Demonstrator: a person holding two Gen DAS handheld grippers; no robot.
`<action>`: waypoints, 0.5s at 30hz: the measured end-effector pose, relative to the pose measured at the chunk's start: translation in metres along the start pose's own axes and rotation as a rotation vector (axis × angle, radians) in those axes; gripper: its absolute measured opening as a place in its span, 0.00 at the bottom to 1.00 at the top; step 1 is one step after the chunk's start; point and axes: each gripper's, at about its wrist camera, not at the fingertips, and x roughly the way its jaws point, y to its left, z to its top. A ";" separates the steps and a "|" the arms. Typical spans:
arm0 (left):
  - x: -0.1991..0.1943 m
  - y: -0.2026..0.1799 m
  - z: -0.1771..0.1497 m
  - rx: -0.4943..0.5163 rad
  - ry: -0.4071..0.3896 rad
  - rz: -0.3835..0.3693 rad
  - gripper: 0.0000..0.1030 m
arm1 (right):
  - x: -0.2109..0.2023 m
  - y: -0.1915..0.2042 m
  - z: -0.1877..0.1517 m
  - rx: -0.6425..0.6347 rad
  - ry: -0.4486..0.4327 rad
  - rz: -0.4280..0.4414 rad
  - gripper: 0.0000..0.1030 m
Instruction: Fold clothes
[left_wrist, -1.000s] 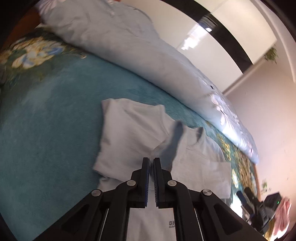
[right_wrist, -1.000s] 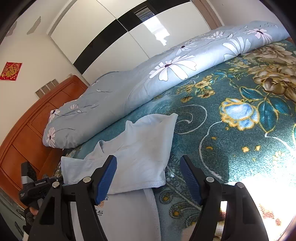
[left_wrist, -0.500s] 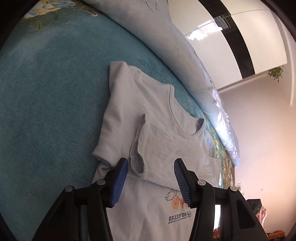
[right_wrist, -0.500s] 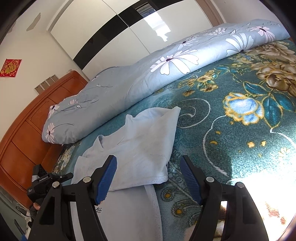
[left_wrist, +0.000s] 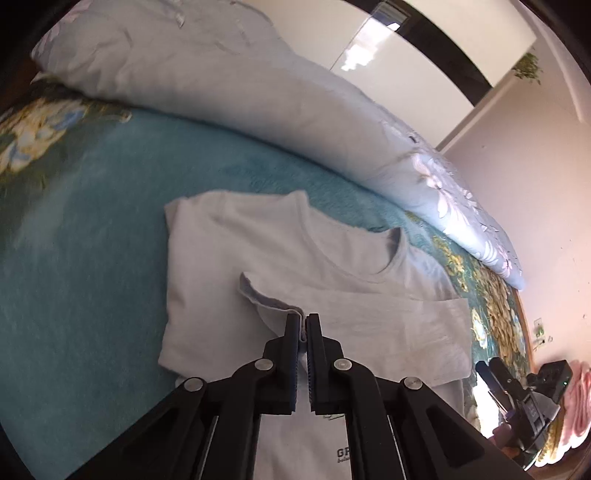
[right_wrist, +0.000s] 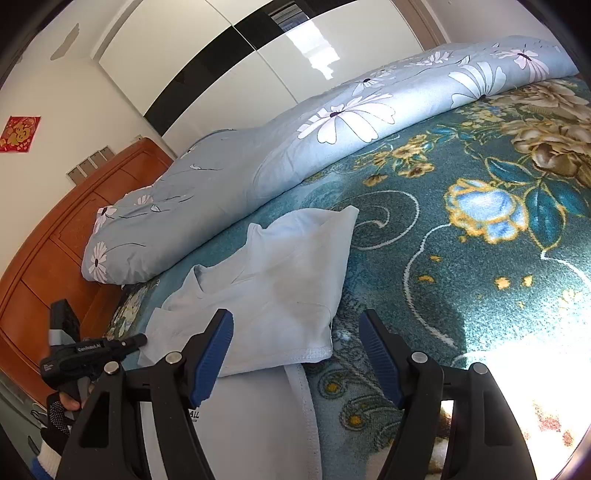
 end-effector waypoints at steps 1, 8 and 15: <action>-0.009 -0.001 0.004 0.012 -0.037 -0.011 0.04 | 0.000 0.001 0.000 -0.004 0.001 0.001 0.70; -0.009 0.060 -0.007 -0.106 -0.044 0.049 0.04 | 0.003 0.001 -0.002 -0.010 0.015 0.000 0.70; -0.001 0.084 -0.024 -0.161 -0.014 0.002 0.05 | 0.008 0.001 -0.003 -0.015 0.032 -0.011 0.70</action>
